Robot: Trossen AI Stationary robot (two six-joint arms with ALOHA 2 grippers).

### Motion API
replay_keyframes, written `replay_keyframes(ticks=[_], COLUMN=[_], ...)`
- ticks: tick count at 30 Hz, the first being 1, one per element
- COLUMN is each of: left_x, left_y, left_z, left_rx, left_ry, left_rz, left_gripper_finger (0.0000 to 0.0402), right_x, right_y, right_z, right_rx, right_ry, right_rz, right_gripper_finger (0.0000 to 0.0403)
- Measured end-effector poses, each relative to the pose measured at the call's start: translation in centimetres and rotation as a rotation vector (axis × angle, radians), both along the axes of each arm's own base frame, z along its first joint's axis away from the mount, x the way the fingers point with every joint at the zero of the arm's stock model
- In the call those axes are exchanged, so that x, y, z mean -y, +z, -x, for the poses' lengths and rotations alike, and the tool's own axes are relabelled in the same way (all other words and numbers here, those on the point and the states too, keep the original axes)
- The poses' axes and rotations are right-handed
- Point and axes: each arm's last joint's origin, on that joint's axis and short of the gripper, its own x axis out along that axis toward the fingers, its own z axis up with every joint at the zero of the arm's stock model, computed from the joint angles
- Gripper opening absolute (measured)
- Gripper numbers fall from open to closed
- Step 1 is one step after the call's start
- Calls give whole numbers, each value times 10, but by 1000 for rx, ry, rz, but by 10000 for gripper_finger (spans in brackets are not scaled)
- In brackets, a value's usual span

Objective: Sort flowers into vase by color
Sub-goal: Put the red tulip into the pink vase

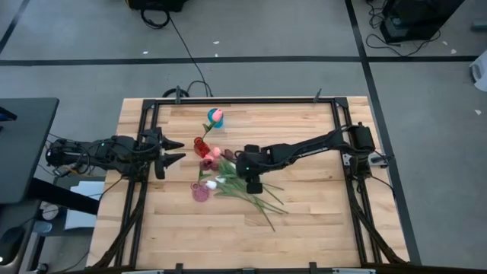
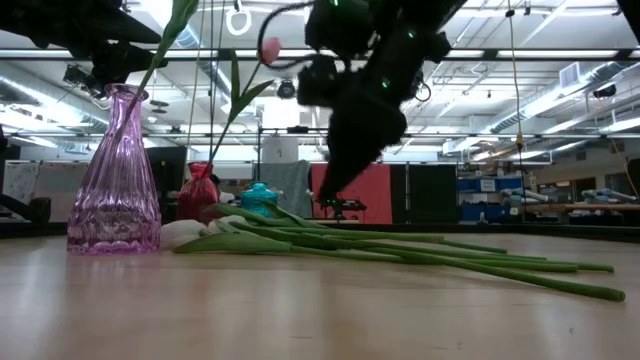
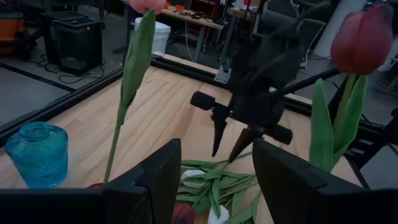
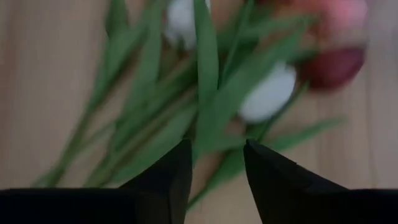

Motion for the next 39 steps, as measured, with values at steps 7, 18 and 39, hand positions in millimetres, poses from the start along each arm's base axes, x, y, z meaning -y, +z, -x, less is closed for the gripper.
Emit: replay_keyframes(ticks=[7,18,39], left_x=[0,0,0], left_y=[0,0,0], left_z=[0,0,0], left_rx=[-1,-5,-5], left_ry=[6,5,5], left_rz=[-4,-21,-19], left_gripper_finger=[203,203,203], right_x=[0,-10,-4], right_y=[-17,-31,-10], right_z=[10,10,22], right_rx=[-25,95,60], right_ry=[-67,-67,-112], right_rz=[-39,-85,1], right_gripper_finger=[149,146,34])
